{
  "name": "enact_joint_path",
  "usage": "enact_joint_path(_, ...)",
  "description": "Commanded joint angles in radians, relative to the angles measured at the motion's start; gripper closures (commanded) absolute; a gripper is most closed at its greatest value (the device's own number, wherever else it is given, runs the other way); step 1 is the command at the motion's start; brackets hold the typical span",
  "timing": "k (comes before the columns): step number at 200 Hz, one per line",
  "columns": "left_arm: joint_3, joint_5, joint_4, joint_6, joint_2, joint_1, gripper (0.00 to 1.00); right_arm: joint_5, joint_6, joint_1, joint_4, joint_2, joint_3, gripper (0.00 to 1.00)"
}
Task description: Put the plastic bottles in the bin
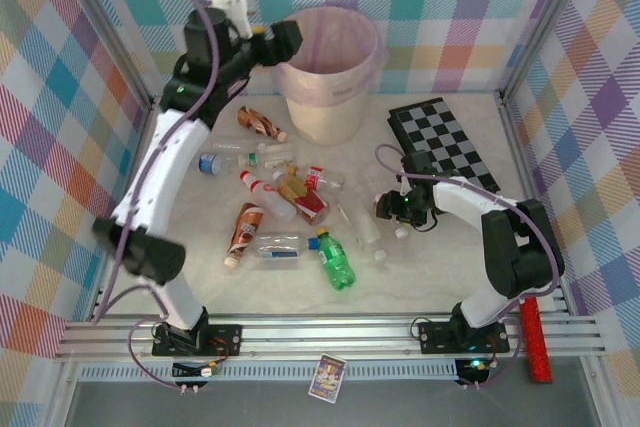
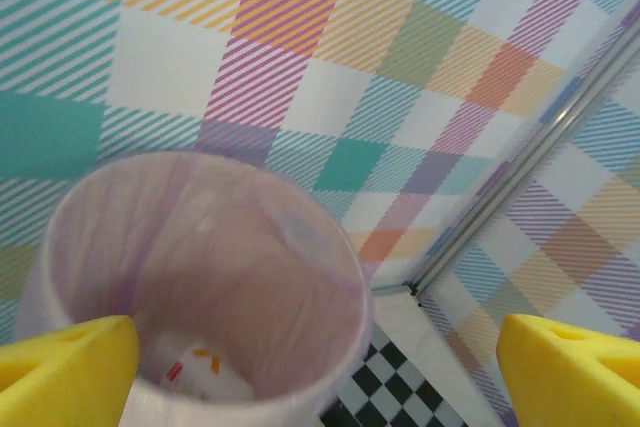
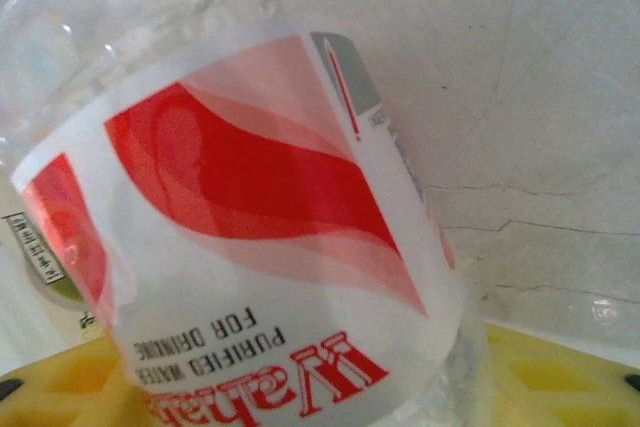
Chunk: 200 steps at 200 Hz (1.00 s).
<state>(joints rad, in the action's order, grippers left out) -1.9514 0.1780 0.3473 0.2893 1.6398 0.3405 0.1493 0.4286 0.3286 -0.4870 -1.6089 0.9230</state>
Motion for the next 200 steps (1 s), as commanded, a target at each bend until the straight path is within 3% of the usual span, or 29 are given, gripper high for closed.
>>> enact_joint_path(1,0.230,-0.002,0.006,0.049,-0.165,-0.024,0.08,-0.023,-0.023,0.006,-0.026,0.034,0.030,0.45)
enact_joint_path(36,0.482,0.004,0.053,0.095,-0.361,-0.059,0.07,-0.021,-0.041,0.007,-0.104,0.126,0.086,0.46)
enact_joint_path(98,0.716,-0.029,0.135,0.101,-0.436,-0.080,0.05,-0.073,-0.086,0.005,-0.246,0.300,0.272,0.47)
enact_joint_path(151,0.841,-0.101,0.252,0.051,-0.414,-0.081,0.04,-0.106,-0.169,0.004,-0.303,0.250,0.534,0.48)
enact_joint_path(200,0.970,-0.075,0.302,0.052,-0.422,-0.080,0.03,-0.108,-0.243,0.001,-0.284,0.111,0.761,0.48)
